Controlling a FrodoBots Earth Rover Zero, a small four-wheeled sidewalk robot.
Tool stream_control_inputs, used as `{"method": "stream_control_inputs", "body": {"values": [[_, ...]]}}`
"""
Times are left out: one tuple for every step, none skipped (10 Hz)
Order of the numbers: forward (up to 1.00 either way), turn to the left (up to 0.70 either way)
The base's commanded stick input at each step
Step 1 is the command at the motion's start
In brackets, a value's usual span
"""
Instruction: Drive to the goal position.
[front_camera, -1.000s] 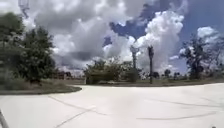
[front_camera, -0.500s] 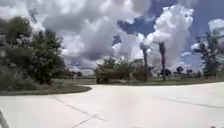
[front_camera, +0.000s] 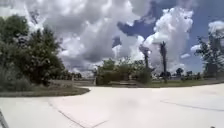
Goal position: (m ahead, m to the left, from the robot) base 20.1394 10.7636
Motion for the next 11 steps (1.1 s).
{"method": "stream_control_inputs", "body": {"values": [[0.7,0.0],[0.7,0.0],[0.7,0.0],[0.7,0.0],[0.7,0.0],[0.7,0.0],[0.7,0.0],[0.7,0.22],[0.7,0.35],[0.7,0.35],[0.7,0.33]]}}
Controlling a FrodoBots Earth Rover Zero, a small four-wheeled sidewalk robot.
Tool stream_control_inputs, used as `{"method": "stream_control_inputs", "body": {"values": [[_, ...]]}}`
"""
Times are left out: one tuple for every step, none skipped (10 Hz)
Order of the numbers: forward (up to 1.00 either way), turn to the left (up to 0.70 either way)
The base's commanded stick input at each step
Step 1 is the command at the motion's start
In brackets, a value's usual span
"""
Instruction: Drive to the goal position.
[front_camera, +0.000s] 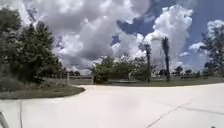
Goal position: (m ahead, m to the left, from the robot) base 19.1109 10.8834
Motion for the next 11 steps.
{"method": "stream_control_inputs", "body": {"values": [[0.7,0.14],[0.7,0.03],[0.7,0.0],[0.7,0.0],[0.7,0.0],[0.7,0.0],[0.7,0.0],[0.7,0.0],[0.7,0.0],[0.7,0.0],[0.7,0.0]]}}
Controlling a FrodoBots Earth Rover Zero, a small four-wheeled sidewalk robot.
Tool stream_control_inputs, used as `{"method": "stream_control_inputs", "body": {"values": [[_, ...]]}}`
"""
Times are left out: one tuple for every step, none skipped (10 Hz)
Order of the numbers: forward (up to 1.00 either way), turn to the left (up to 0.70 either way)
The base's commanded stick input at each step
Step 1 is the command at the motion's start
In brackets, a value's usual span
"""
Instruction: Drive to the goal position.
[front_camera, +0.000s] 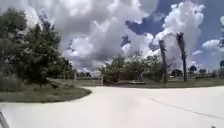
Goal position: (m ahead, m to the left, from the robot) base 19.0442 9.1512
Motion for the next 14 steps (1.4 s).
{"method": "stream_control_inputs", "body": {"values": [[0.7,0.0],[0.7,0.0],[0.7,0.0],[0.7,0.0],[0.7,0.0],[0.7,0.0],[0.7,0.0],[0.7,0.0],[0.7,0.0],[0.7,0.0],[0.7,0.0],[0.7,0.0],[0.7,0.0],[0.7,0.09]]}}
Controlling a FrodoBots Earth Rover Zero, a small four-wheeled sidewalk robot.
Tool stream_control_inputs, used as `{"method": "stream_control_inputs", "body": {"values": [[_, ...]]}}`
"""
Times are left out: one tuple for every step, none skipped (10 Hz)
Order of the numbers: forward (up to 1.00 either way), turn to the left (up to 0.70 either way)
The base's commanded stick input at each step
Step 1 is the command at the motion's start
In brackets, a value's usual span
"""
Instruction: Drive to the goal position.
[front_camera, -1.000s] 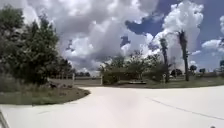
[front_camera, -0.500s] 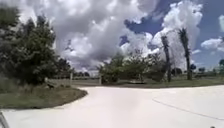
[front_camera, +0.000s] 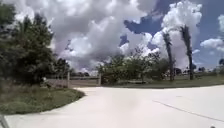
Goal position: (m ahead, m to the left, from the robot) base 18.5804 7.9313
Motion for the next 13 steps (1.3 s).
{"method": "stream_control_inputs", "body": {"values": [[0.7,0.35],[0.7,0.35],[0.7,0.31],[0.7,0.1],[0.7,0.0],[0.7,0.0],[0.7,0.0],[0.7,0.0],[0.7,0.0],[0.7,0.0],[0.7,0.0],[0.7,0.0],[0.7,0.0]]}}
